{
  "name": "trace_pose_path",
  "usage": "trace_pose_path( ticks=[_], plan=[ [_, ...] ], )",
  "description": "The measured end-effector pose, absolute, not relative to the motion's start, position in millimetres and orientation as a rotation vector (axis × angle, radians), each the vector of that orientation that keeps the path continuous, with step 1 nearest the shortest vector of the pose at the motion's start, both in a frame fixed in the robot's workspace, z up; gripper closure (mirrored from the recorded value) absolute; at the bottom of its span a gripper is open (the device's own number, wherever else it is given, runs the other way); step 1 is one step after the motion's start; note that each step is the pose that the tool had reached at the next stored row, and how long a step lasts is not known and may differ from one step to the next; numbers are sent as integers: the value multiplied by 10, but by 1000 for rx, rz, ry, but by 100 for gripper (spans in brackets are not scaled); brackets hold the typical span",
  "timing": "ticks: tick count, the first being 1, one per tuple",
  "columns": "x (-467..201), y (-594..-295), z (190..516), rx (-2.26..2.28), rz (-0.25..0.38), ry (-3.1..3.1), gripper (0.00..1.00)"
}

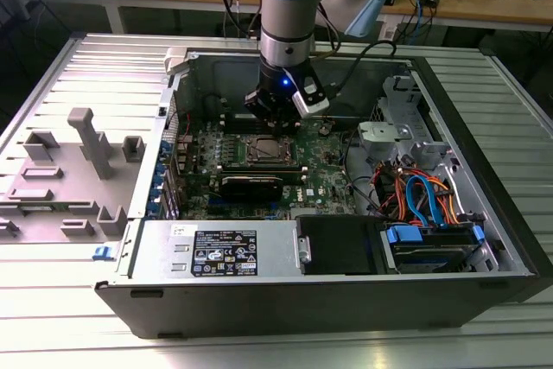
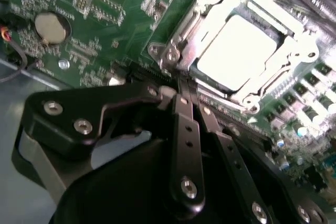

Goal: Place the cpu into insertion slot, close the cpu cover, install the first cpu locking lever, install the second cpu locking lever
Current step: 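Install the first cpu locking lever, then install the second cpu locking lever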

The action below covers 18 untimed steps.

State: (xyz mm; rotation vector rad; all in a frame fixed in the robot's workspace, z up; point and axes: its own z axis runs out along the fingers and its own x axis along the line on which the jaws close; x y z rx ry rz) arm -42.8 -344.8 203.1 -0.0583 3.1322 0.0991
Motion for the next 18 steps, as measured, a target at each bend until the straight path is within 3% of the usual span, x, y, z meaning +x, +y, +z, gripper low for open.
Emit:
trace_pose_path(
  ticks=[18],
  plan=[
    [-427, -3459, 2084, -59, 66, 3134, 89]
  ],
)
